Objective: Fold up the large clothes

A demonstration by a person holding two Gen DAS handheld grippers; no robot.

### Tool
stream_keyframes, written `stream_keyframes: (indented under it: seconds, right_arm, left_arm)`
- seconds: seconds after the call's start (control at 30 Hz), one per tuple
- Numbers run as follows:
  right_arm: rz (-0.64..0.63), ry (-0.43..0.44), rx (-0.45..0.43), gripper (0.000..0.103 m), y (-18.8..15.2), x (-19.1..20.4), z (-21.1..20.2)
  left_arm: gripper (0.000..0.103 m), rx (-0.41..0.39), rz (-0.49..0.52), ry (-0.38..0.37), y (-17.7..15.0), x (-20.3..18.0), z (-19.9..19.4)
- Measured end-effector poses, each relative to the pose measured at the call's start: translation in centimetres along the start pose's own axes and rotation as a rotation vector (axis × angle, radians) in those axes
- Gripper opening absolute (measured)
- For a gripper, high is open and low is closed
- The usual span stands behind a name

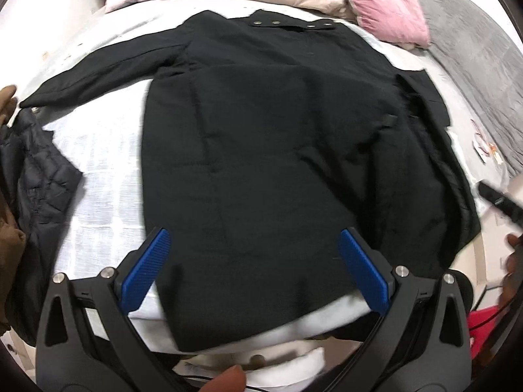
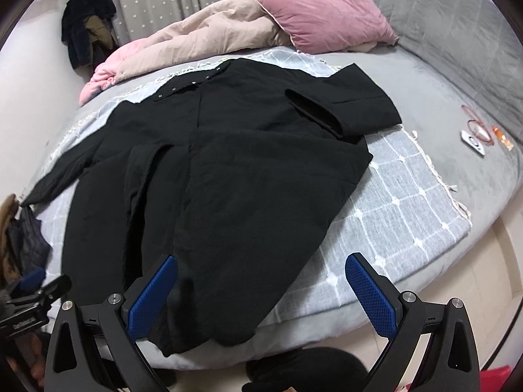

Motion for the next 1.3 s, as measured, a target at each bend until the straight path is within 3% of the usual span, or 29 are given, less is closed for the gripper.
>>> stream_keyframes:
  seconds: [0.13,0.23,0.33,0.4,0.43,0.5,0.6,0.67,0.8,0.97,1.03,1.1,1.13,1.23,1.3]
  right_arm:
    - [0.028,0.099,-0.017,0.103,2.8,0.2,0.9]
    - [-0.001,0.139,0.008,0.103,4.2,2.0,2.9]
    - [-0.061,0.112,0.053,0.098,4.7,4.0,6.3]
    - [-0.097,0.079,0.097,0.077,4.3,4.7,8.9]
    - [-0.102,0.078,0.124,0.073,3.9,4.9,10.3]
    - [-0.079,0.124,0.175,0.03,3.0,5.0,11.9]
    - [-0.095,0.118,0.132,0.014,2.7,3.6,11.0]
    - [-0.097,0.087,0.078,0.011,3.1,1.8,8.8]
    - [-0.075,0.012,-0.013,0.011,3.5,-3.9,3.2]
    - [-0.022,-0.016,0.038,0.016,0.3,-11.1,-2.6]
    - [-0.042,-0.029,0.088,0.026,-1.1,-12.5,-4.0]
    - [-0.047,-0.045,0.123,0.051,-2.5,-13.8,-5.5]
    - [-0.037,-0.046,0.126,0.054,-3.0,-14.5,-6.5]
    - [0.035,0.022,0.066,0.062,-2.5,-15.8,-9.6]
    - [0.086,0.071,0.013,0.08,-1.4,-16.7,-10.3]
  left_arm:
    - [0.102,0.01,-0.007,0.084,-0.2,2.9,1.3]
    - [0.102,0.035,-0.058,0.06,-0.7,4.4,1.8]
    - [0.102,0.041,-0.07,0.05,-0.9,4.8,2.0]
    - [0.102,0.039,-0.062,0.055,-0.8,4.9,2.1]
    - [0.102,0.04,-0.059,0.056,-0.8,5.0,2.2]
    - [0.102,0.049,-0.066,0.046,-0.8,5.3,2.6]
    - [0.102,0.056,-0.083,0.021,-0.7,5.5,3.0]
    - [0.102,0.059,-0.093,-0.006,-0.7,5.5,3.2]
    - [0.102,0.066,-0.095,-0.029,-1.1,5.7,3.4]
    - [0.102,0.091,-0.095,-0.037,-2.0,6.4,3.9]
    - [0.102,0.106,-0.091,-0.04,-2.5,6.7,3.9]
    - [0.102,0.111,-0.085,-0.041,-3.0,6.9,3.7]
    - [0.102,0.11,-0.081,-0.044,-3.2,7.1,3.4]
    - [0.102,0.113,-0.086,-0.08,-3.5,7.4,2.9]
    - [0.102,0.118,-0.11,-0.124,-3.7,7.5,2.9]
Point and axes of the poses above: each gripper's, at about its wrist camera, not at the fingertips, and z roughly the way its jaws point, x to its left, y to its top, the point moved 7 cm from there along z, roughly the way its jaws point, and after that the axes turned 9 degrees about -x, right-handed, at the moved point
